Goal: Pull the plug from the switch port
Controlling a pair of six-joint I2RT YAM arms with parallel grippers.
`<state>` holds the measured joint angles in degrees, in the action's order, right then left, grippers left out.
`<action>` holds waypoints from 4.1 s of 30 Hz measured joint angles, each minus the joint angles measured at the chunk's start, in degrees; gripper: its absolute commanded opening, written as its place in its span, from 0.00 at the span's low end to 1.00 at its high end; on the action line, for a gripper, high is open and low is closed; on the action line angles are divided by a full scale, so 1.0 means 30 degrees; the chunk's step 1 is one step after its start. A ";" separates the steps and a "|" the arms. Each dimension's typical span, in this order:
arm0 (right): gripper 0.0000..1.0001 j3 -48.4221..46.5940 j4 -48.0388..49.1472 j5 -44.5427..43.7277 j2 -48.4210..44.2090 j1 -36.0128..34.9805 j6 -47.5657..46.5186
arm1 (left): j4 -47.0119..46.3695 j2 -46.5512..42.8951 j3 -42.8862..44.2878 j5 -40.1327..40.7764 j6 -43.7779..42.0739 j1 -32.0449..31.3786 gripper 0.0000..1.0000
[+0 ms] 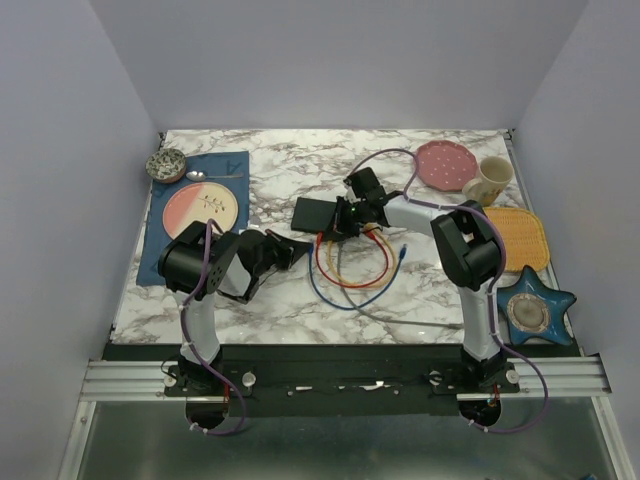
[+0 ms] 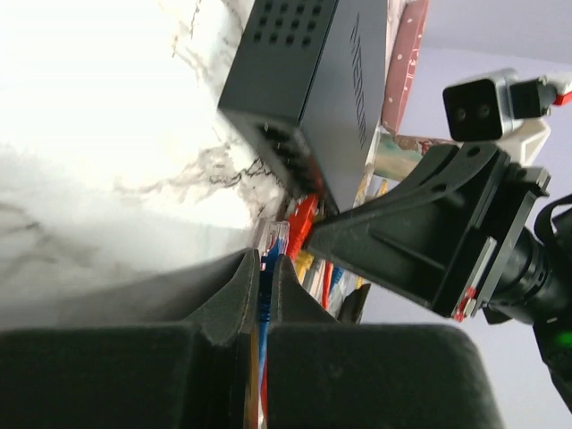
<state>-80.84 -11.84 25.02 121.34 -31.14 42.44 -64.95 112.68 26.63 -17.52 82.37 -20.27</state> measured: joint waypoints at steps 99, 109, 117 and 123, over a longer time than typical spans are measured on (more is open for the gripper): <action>0.01 -0.3963 -0.0976 -0.0313 -1.1329 -0.5734 -0.5238 | 2.8042 -1.8039 0.4175 0.9158 -0.8561 0.1275 0.90; 0.01 -0.0007 -0.1807 0.3483 -1.1249 -0.5974 -0.5282 | 2.5398 -1.5526 0.2820 0.6739 -0.8043 0.0313 0.76; 0.01 0.0284 -0.1872 0.7905 -1.1715 -0.5974 -0.5858 | 2.4319 -1.3916 0.3075 0.6601 -0.7774 -0.1872 0.70; 0.01 0.0291 -0.0372 1.1249 -1.1919 -0.6047 -0.5151 | 2.4057 -1.3559 0.3126 0.6630 -0.7614 -0.2200 0.72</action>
<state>-79.96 -12.95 58.76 85.58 -49.28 26.98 7.22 72.01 36.01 2.37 59.53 -26.87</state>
